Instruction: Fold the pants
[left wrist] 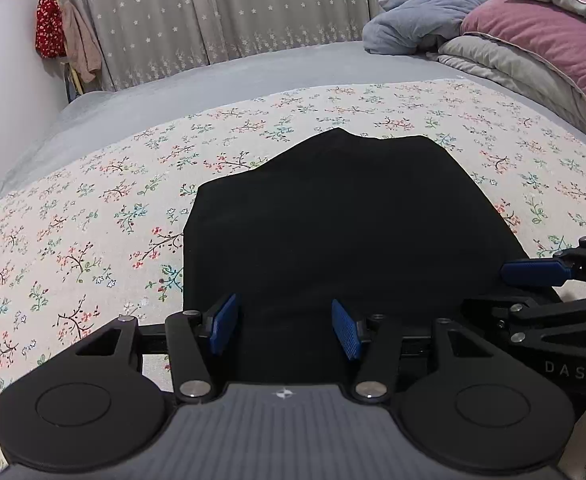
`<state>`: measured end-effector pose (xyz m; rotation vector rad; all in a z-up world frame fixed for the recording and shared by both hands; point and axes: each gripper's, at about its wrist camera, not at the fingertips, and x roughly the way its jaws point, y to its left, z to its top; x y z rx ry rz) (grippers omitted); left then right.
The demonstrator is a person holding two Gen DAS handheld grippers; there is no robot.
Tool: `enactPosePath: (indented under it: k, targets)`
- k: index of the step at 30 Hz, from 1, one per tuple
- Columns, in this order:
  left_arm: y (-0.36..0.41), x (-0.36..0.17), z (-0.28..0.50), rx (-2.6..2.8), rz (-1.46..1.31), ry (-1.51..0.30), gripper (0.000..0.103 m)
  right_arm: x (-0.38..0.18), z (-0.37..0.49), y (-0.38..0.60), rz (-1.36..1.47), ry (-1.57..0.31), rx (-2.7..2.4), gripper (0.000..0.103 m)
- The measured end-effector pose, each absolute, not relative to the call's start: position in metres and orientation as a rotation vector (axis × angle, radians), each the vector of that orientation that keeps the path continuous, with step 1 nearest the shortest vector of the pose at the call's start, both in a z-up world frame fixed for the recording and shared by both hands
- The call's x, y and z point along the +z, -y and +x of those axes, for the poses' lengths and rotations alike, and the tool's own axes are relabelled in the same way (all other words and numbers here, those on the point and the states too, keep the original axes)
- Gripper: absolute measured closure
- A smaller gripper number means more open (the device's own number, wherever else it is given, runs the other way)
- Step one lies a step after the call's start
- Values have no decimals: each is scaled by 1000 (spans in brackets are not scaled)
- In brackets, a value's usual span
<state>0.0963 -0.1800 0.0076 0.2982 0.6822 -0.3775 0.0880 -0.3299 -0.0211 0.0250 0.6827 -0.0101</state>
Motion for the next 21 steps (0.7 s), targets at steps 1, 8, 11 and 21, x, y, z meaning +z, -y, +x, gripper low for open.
enactPosePath:
  k: [1,8,11,21]
  targets:
    - [179,8,96,-379,296,-682,48,-20,88,330,27,-684,-9,63]
    - [179,8,96,-380,292,-684,48,-9,66,316,8,-704,23,60]
    - [180,7,95,-380,303,-678,47,-17,48,304,-45,-710,49,60]
    - [170,17,82,-362,257,-649,48,-23,10,296,-54,-697,82,59]
